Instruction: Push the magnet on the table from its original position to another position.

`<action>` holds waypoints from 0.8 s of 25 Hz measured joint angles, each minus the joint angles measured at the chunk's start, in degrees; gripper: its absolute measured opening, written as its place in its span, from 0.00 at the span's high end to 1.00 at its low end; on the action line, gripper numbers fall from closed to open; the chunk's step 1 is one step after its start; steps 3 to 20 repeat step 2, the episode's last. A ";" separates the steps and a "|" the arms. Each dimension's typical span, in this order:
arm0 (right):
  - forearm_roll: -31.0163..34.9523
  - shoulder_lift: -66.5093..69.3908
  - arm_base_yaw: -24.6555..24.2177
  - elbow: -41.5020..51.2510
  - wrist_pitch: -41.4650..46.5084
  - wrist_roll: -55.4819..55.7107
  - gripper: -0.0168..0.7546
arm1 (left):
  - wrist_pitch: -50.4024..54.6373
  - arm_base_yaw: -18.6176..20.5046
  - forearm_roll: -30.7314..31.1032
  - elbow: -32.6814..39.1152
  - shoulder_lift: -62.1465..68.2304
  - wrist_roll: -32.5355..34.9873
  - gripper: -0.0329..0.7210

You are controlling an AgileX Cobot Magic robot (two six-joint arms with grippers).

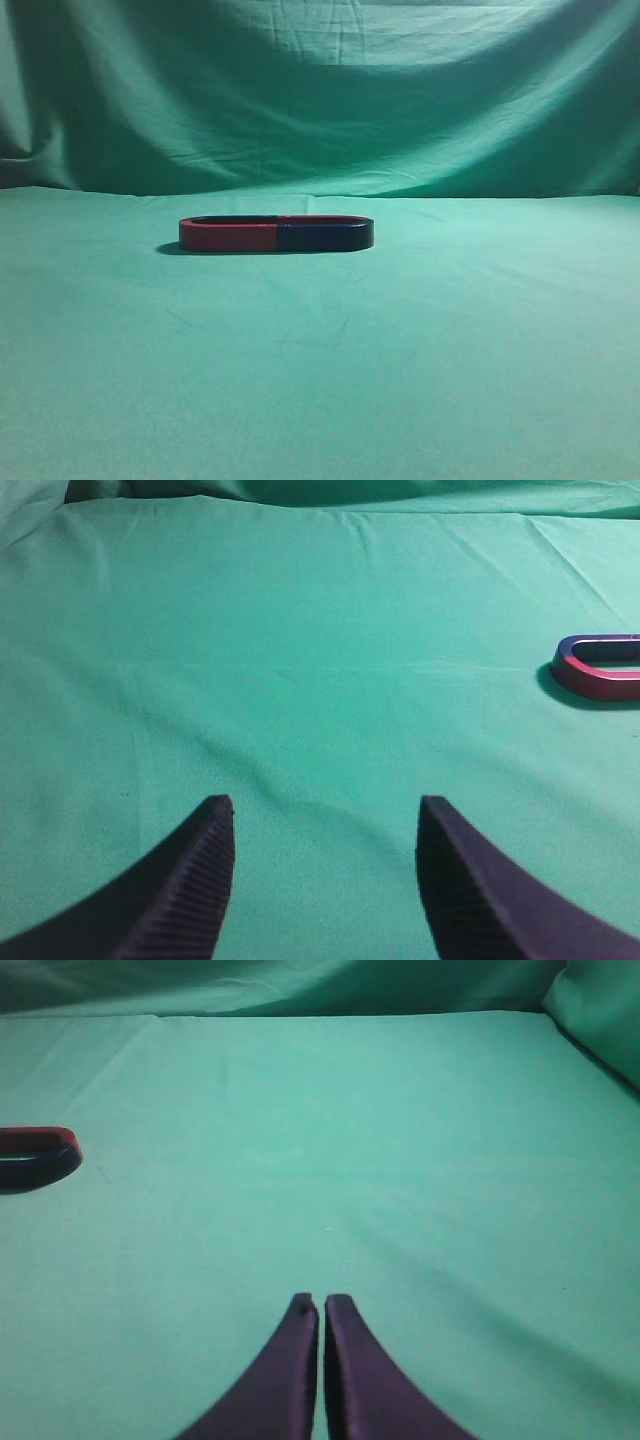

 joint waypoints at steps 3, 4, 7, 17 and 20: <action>0.00 0.00 0.00 0.00 0.00 0.00 0.98 | 0.00 0.00 0.00 0.00 0.00 0.00 0.46; 0.00 0.00 0.00 0.00 0.00 0.00 0.98 | 0.00 0.00 0.00 0.00 0.00 0.00 0.46; 0.00 0.00 0.00 0.00 0.00 0.00 0.98 | 0.00 0.00 0.00 0.00 0.00 0.00 0.46; 0.00 0.00 0.00 0.00 0.00 0.00 0.98 | 0.00 0.00 0.00 0.00 0.00 0.00 0.46; 0.00 0.00 0.00 0.00 0.00 0.00 0.98 | 0.00 0.00 0.00 0.00 0.00 0.00 0.46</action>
